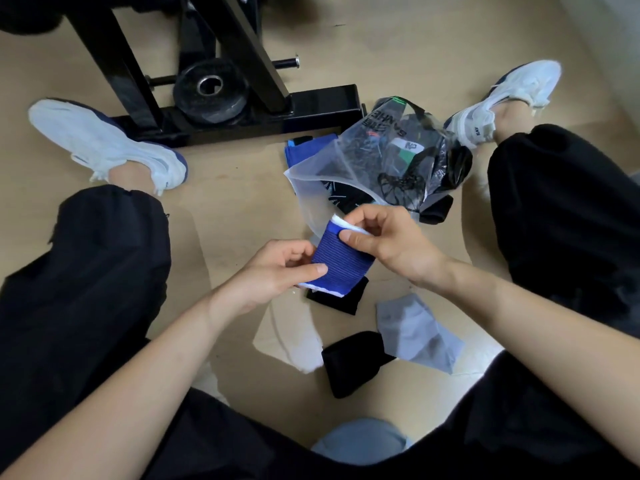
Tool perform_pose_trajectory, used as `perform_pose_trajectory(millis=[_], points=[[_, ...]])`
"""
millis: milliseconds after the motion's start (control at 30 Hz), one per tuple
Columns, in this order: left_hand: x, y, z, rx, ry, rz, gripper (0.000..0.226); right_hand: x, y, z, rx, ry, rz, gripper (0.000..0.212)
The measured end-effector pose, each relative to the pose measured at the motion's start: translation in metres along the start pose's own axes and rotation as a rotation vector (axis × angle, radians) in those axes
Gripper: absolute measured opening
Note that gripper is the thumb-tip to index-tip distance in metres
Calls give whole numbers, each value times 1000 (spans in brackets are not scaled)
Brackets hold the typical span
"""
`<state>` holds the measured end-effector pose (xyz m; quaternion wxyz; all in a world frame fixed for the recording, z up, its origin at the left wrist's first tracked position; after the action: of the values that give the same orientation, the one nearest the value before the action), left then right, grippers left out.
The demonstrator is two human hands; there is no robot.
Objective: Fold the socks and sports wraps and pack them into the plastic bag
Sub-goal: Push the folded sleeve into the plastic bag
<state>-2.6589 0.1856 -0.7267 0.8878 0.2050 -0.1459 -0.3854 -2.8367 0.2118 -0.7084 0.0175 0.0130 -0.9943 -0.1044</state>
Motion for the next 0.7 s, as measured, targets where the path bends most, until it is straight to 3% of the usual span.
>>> perform_pose_trajectory(millis=[300,500,700], points=[[18,-3,-8,62,187,226,7,33,-2,-1,-31,169,273,8],[27,-1,-7,83,209,518,8,23,2,-6,42,341,260,11],[12,0,4,42,217,512,5,2,5,0,46,283,172,11]])
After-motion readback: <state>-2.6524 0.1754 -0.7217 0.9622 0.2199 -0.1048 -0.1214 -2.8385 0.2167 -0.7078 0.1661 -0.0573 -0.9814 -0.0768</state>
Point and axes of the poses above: each hand's wrist, its own y-axis away from the middle knuckle, its own x-axis out of the back of the hand, z = x × y, the point moved 6 cm from there along -y, towards the middle knuckle, and after that the axes turned 2 degrees about -y, right-handed, at the moved point
